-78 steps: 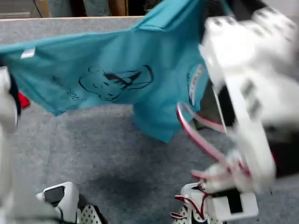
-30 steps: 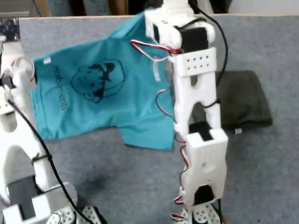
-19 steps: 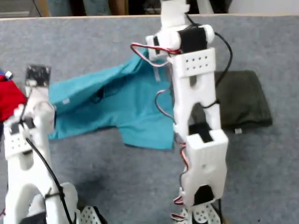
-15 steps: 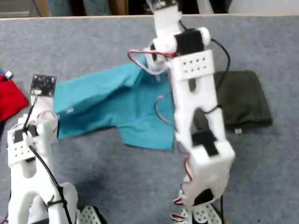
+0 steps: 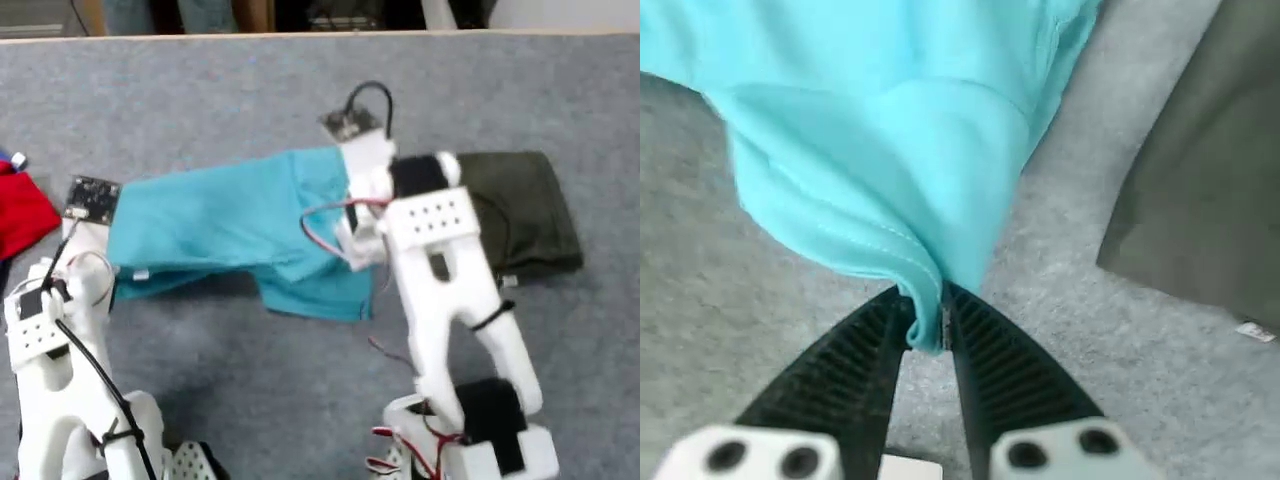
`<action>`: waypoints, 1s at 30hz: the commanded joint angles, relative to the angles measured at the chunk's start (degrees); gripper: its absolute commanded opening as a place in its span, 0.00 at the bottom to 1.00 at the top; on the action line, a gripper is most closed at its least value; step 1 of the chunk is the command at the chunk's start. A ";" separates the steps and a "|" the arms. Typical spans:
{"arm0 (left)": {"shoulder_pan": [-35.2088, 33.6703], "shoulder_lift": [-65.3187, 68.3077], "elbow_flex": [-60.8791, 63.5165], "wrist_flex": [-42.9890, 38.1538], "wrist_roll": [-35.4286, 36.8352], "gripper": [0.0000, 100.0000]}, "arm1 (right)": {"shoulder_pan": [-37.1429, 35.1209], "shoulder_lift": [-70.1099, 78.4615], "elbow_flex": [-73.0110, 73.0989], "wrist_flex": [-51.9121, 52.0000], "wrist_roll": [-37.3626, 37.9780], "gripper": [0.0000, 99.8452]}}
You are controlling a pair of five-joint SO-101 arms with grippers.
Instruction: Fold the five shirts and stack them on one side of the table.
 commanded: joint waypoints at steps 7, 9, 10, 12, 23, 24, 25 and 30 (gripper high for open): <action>0.22 -1.23 1.19 -1.58 -3.52 0.03 | 0.97 -4.79 15.34 -7.47 1.49 0.01; 0.22 -1.23 1.54 -1.58 -4.40 0.03 | 0.97 -4.62 15.78 -7.56 3.25 0.01; 0.04 -1.23 1.36 -1.41 -4.48 0.03 | 0.97 -4.62 15.78 -7.56 4.31 0.02; -0.31 -1.32 1.10 -1.05 -4.31 0.05 | 0.97 -4.97 15.78 -7.47 4.92 0.04; -11.56 -1.93 -12.09 5.98 -5.36 0.22 | 1.14 -5.05 3.82 -3.34 5.71 0.32; -12.35 -1.93 -14.64 7.38 -5.71 0.21 | 1.05 -4.62 1.54 -2.55 5.54 0.29; -13.05 -1.93 -17.36 8.88 -5.89 0.20 | 1.05 -4.53 -0.40 -2.37 5.45 0.24; -12.26 -1.14 -30.64 15.91 -5.63 0.04 | 1.05 -2.42 -9.36 -7.21 5.27 0.02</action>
